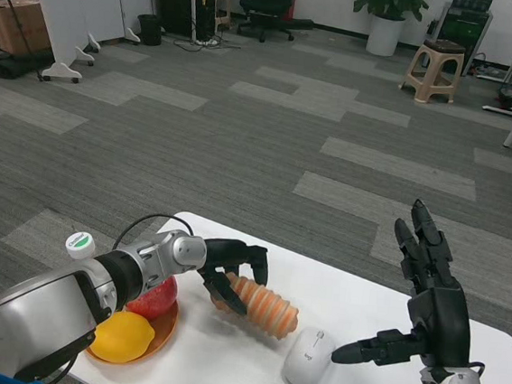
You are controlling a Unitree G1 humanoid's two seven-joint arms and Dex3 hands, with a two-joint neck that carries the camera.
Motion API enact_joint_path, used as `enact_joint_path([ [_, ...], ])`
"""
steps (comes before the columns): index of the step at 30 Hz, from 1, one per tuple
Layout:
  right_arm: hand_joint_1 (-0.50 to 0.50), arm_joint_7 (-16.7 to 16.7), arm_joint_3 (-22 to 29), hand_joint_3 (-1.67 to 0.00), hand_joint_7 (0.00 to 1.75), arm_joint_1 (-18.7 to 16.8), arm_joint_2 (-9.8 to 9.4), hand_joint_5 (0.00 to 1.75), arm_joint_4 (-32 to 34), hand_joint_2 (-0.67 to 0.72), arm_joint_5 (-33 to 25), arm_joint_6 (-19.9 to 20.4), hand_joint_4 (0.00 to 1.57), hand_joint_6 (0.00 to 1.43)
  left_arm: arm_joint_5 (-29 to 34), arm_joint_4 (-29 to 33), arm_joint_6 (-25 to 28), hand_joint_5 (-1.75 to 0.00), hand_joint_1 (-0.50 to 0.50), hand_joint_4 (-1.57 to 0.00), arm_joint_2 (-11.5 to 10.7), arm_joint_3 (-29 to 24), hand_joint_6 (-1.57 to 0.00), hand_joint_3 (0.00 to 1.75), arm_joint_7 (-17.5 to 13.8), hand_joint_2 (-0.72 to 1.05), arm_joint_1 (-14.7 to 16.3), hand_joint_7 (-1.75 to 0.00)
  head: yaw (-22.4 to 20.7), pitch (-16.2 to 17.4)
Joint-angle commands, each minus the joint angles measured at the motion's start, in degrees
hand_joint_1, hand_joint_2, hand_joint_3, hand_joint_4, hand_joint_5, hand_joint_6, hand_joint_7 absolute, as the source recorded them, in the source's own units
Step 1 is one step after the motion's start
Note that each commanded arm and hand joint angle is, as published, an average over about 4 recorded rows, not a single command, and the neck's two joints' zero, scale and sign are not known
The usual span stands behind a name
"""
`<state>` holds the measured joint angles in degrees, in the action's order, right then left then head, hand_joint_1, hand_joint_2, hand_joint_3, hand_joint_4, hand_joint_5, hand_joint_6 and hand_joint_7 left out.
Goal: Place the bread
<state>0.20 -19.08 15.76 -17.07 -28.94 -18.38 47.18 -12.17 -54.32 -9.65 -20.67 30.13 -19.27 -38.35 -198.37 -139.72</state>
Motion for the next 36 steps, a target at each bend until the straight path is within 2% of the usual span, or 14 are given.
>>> enact_joint_path([
  [1,-0.33,-0.2,0.3,0.0,0.0,0.4,0.02,0.19,-0.1,0.03,-0.5,0.1,0.0,0.0,0.7,-0.8,0.1,-1.75,-0.5,0.0,-0.4,-0.1,-0.03,0.09,-0.1,0.01,-1.2,-1.26,0.0,0.0],
  [4,-0.33,-0.2,0.3,0.0,0.0,0.4,0.02,0.19,-0.1,0.03,-0.5,0.1,0.0,0.0,0.8,-0.9,0.1,-1.75,-0.5,0.0,-0.4,0.0,-0.03,0.09,-0.2,-0.28,-1.2,-1.26,0.0,0.0],
  [13,-0.29,-0.2,0.3,0.0,0.0,0.4,0.02,0.19,-0.1,0.03,-0.5,0.1,0.0,0.0,0.4,-0.8,-0.2,-1.75,-0.5,0.0,-0.5,0.2,0.0,0.09,-0.4,-0.68,-1.2,-1.26,0.0,0.2],
  [19,-0.29,-0.2,0.3,0.0,0.0,0.4,0.02,0.17,-0.1,0.03,-0.5,0.1,0.0,0.0,-0.2,-0.3,-1.0,-1.75,-0.5,0.0,-0.5,-0.6,0.0,0.04,-0.7,-0.72,-1.2,-1.26,-0.1,0.2],
  [26,-0.29,-0.2,0.3,0.0,0.0,0.3,0.02,0.19,-0.1,0.03,-0.5,0.1,0.0,0.0,-1.6,3.0,-1.0,-1.75,-0.5,0.0,-0.7,-4.6,0.0,0.09,-0.8,-0.72,-0.5,-1.26,-0.2,0.2],
  [28,-0.29,-0.2,0.3,0.0,0.0,0.3,0.02,0.17,-0.1,0.03,-0.5,0.1,0.0,0.0,-2.0,4.5,-1.0,-1.69,-0.5,0.0,-0.8,-6.4,0.0,0.09,-0.7,-0.72,-0.1,-1.26,-0.2,0.2],
  [29,-0.29,-0.2,0.3,0.0,0.0,0.3,0.02,0.15,-0.1,0.03,-0.5,0.1,0.0,0.0,-2.1,5.3,-1.0,-1.62,-0.5,0.0,-0.9,-7.5,0.0,0.09,-0.7,-0.72,0.2,-1.26,-0.2,0.2],
  [30,-0.29,-0.2,0.3,0.0,0.0,0.3,0.02,0.12,-0.1,0.03,-0.5,0.1,0.0,0.0,-2.2,5.8,-1.0,-1.46,-0.5,0.0,-0.9,-8.2,0.0,0.09,-0.7,-0.72,0.3,-1.26,-0.2,0.2],
  [32,-0.29,-0.2,0.2,0.0,0.0,0.3,0.07,0.15,-0.1,0.03,-0.5,0.1,0.0,0.0,-2.0,6.4,-1.2,-1.05,-0.5,0.0,-1.0,-9.3,0.0,0.09,-0.7,-0.72,0.6,-1.19,-0.2,0.2],
  [33,-0.29,-0.2,0.2,0.0,0.0,0.3,0.07,0.17,-0.1,0.03,-0.5,0.1,0.0,0.0,-1.7,6.5,-1.5,-0.87,-0.5,0.0,-1.0,-9.9,0.0,0.09,-0.6,-0.72,0.7,-1.08,-0.2,0.2],
  [34,-0.29,-0.2,0.2,0.0,0.0,0.4,0.09,0.19,-0.1,0.03,-0.5,0.1,0.0,0.0,-1.2,6.8,-2.1,-0.77,-0.5,0.0,-1.0,-10.8,0.0,0.09,-0.5,-0.72,1.0,-0.98,-0.2,0.2],
  [35,-0.29,-0.2,0.2,0.0,0.0,0.4,0.09,0.19,-0.1,0.03,-0.5,0.1,0.0,0.0,-0.7,7.0,-2.5,-0.72,-0.5,0.0,-1.0,-11.3,0.0,0.09,-0.4,-0.7,1.3,-0.86,-0.2,0.2],
  [36,-0.29,-0.2,0.2,0.0,0.0,0.4,0.07,0.19,-0.1,0.03,-0.5,0.1,0.0,0.0,0.7,7.1,-3.4,-0.67,-0.5,0.0,-1.0,-11.9,0.0,0.09,0.0,-0.7,1.6,-0.65,-0.3,0.2],
])
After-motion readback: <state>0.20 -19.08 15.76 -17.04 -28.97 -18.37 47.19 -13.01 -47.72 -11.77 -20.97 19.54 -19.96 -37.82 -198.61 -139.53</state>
